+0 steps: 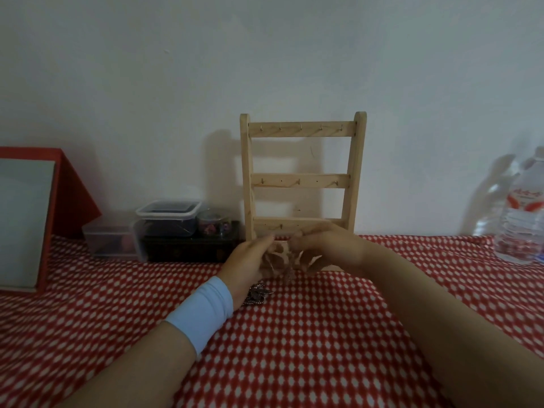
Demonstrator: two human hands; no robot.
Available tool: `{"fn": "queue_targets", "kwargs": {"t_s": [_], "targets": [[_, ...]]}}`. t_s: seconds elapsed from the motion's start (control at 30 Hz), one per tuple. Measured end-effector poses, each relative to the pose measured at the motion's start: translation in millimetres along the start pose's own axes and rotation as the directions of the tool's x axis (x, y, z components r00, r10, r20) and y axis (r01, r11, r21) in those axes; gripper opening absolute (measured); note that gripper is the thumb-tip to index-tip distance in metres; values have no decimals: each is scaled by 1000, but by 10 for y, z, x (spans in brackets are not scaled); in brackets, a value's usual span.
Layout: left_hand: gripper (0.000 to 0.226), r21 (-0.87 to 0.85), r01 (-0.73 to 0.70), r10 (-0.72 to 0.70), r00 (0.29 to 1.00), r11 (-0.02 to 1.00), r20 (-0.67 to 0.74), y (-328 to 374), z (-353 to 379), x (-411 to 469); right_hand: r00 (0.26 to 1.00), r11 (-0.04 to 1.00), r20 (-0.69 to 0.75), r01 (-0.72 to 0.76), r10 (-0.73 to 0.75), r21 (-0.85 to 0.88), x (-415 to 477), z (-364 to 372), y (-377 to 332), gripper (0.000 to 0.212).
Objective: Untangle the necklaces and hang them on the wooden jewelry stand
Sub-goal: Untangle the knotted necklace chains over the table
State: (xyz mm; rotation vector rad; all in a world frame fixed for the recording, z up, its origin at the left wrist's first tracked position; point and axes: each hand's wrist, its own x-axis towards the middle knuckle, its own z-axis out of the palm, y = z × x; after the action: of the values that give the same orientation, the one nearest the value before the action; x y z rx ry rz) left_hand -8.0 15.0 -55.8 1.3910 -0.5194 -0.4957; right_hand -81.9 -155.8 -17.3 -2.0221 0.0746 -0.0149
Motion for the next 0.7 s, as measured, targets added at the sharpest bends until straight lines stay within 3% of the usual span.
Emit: {"fn": "queue_targets", "kwargs": {"t_s": [0.07, 0.13, 0.27, 0.3, 0.37, 0.43, 0.53, 0.6, 0.7], "targets": [[30, -129, 26, -28, 1000, 991, -9, 32, 1, 1, 1000, 984, 4, -22, 22, 177, 2, -6, 0, 30], [29, -180, 33, -35, 999, 983, -7, 37, 15, 3, 999, 974, -2, -36, 37, 223, -14, 8, 0, 32], [16, -356, 20, -22, 1000, 934, -1, 71, 5, 16, 1000, 1000, -10, 7, -7, -8, -29, 27, 10, 39], [13, -317, -10, 5, 1000, 948, -18, 57, -10, 20, 999, 999, -11, 34, -34, -15, -26, 20, 7, 43], [12, 31, -138, 141, 981, 990, -135, 21, -28, 18, 998, 998, -30, 62, -61, 22, -27, 9, -3, 37], [22, 346, -287, 377, 898, 893, -229, 1, -13, -5, 996, 997, -53, 75, -73, 31, -26, 5, -1, 26], [11, 465, -442, 561, 813, 767, -154, 26, 31, -41, 993, 993, -36, 110, -109, 29, -12, 16, 14, 23], [8, 556, -436, 578, 810, 707, -100, -3, 36, -28, 992, 991, -25, 124, -123, 45, -13, 25, 5, 25], [7, 499, -374, 491, 863, 782, -123, -21, 16, -13, 990, 988, -10, 142, -142, 64, -11, 28, 2, 26]]}}
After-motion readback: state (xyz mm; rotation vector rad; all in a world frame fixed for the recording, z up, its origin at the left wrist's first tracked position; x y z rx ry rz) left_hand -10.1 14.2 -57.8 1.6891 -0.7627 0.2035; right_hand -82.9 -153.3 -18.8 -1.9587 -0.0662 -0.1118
